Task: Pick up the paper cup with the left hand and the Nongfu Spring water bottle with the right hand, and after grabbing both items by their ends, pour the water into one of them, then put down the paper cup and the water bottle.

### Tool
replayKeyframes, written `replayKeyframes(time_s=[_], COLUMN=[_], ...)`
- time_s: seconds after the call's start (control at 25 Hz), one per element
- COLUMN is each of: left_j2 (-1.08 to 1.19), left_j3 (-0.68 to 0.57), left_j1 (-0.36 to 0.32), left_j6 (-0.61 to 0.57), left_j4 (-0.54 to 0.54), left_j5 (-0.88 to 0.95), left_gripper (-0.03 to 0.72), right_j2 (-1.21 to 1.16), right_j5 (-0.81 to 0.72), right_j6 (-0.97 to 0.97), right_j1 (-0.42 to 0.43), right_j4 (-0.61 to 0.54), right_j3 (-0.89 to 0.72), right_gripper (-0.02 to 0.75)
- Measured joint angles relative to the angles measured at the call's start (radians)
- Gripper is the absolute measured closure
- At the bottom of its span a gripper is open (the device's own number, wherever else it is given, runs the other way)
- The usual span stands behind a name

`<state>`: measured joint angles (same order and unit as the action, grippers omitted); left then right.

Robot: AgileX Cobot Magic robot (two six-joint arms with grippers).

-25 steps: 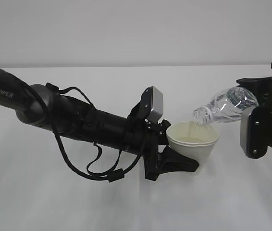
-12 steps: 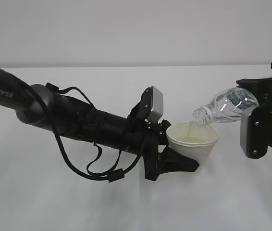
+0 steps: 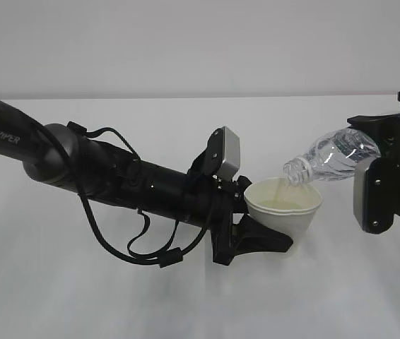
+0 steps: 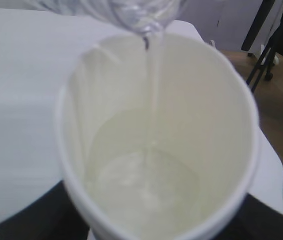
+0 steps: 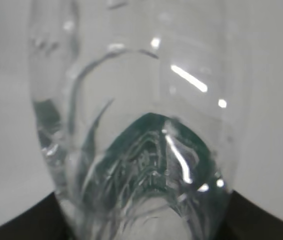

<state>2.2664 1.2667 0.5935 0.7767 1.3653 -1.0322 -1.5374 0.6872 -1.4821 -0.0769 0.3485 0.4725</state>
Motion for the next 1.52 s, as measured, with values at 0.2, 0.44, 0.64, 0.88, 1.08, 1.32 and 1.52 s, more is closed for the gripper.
replayKeyframes(time_s=[0.2, 0.44, 0.64, 0.88, 1.08, 1.32, 1.52], left_j2=[0.000, 0.000, 0.000, 0.000, 0.000, 0.000, 0.000], left_j3=[0.000, 0.000, 0.000, 0.000, 0.000, 0.000, 0.000], left_j1=[0.000, 0.000, 0.000, 0.000, 0.000, 0.000, 0.000], left_j6=[0.000, 0.000, 0.000, 0.000, 0.000, 0.000, 0.000], left_j4=[0.000, 0.000, 0.000, 0.000, 0.000, 0.000, 0.000], left_j5=[0.000, 0.000, 0.000, 0.000, 0.000, 0.000, 0.000], left_gripper=[0.262, 0.262, 0.262, 0.262, 0.262, 0.262, 0.262], right_j2=[0.000, 0.000, 0.000, 0.000, 0.000, 0.000, 0.000], right_j5=[-0.001, -0.005, -0.005, -0.005, -0.005, -0.005, -0.005], right_j6=[-0.002, -0.004, -0.004, -0.004, -0.015, -0.026, -0.029], right_j1=[0.000, 0.000, 0.000, 0.000, 0.000, 0.000, 0.000], right_j4=[0.000, 0.000, 0.000, 0.000, 0.000, 0.000, 0.000], right_j3=[0.000, 0.000, 0.000, 0.000, 0.000, 0.000, 0.000], right_gripper=[0.363, 0.363, 0.363, 0.362, 0.362, 0.362, 0.362])
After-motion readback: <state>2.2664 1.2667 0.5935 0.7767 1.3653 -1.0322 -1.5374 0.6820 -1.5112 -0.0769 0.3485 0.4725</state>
